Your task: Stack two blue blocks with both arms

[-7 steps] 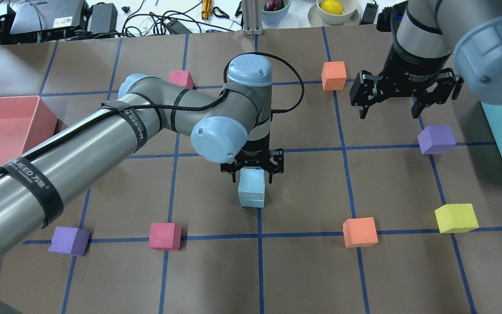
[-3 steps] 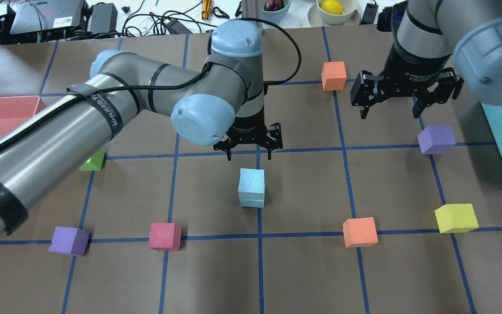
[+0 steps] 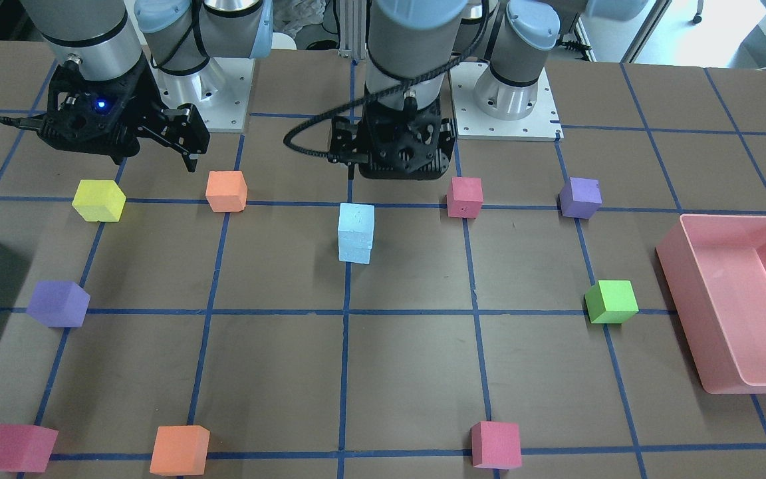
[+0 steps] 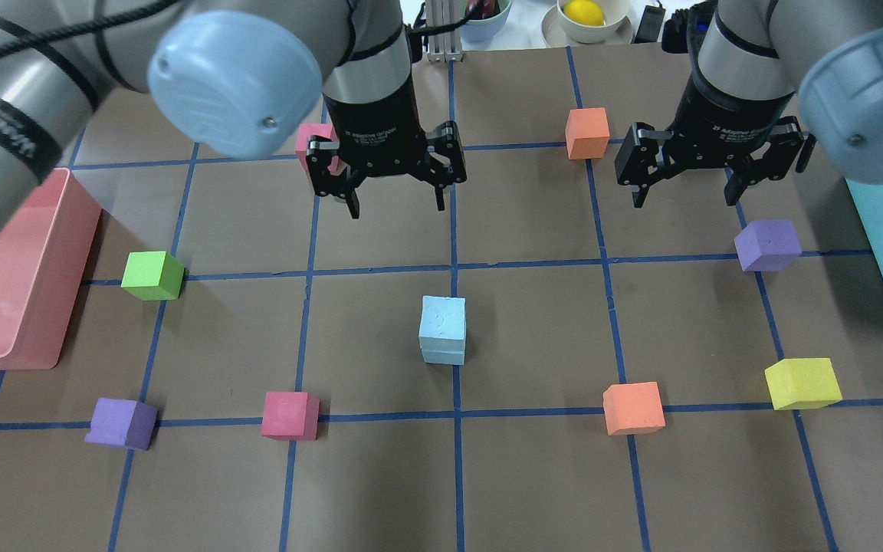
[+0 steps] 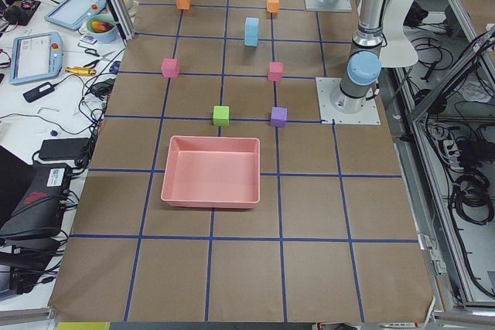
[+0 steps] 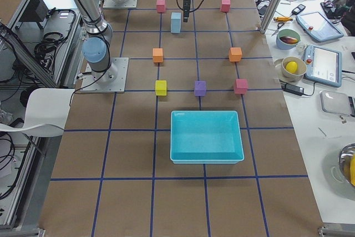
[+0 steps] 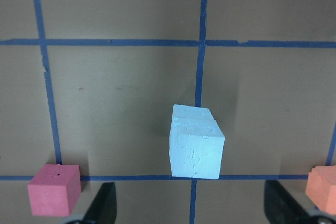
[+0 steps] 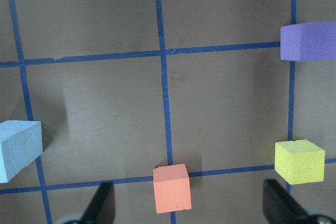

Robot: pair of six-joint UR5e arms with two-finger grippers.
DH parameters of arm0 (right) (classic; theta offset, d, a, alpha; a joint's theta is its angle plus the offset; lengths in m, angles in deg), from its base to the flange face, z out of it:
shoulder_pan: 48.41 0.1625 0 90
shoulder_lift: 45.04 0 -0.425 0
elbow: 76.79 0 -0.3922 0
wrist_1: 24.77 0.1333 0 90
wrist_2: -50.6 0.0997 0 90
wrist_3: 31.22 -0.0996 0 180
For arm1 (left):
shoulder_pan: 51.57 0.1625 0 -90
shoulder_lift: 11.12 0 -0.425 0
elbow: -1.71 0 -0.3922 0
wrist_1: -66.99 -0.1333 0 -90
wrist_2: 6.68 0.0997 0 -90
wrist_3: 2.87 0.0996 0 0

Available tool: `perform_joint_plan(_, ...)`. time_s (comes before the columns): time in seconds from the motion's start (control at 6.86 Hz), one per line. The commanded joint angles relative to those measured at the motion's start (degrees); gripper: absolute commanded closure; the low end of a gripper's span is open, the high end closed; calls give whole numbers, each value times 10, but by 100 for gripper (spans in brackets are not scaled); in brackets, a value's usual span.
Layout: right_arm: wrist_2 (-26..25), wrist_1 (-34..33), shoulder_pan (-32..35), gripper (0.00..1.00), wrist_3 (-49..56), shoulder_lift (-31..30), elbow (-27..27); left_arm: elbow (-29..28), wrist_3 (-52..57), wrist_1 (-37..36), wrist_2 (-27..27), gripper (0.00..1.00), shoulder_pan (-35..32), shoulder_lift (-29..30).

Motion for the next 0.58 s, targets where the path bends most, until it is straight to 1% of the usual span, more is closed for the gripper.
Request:
perform_joint_plan(0.0,5,0,2,0,1,-1,-1,-1,7,14,1,0,10,-29)
perform_joint_plan(0.15,9,0,3,0,1,-1,0,0,40,9,1,0,13,-32)
perform_joint_plan(0.29,18,3,3,0,1,-1,0,0,49,-35,26,0,41,-33)
perform_joint_plan(0.44,19,3,3,0,1,-1,0,0,76,-41,34,0,80,-36)
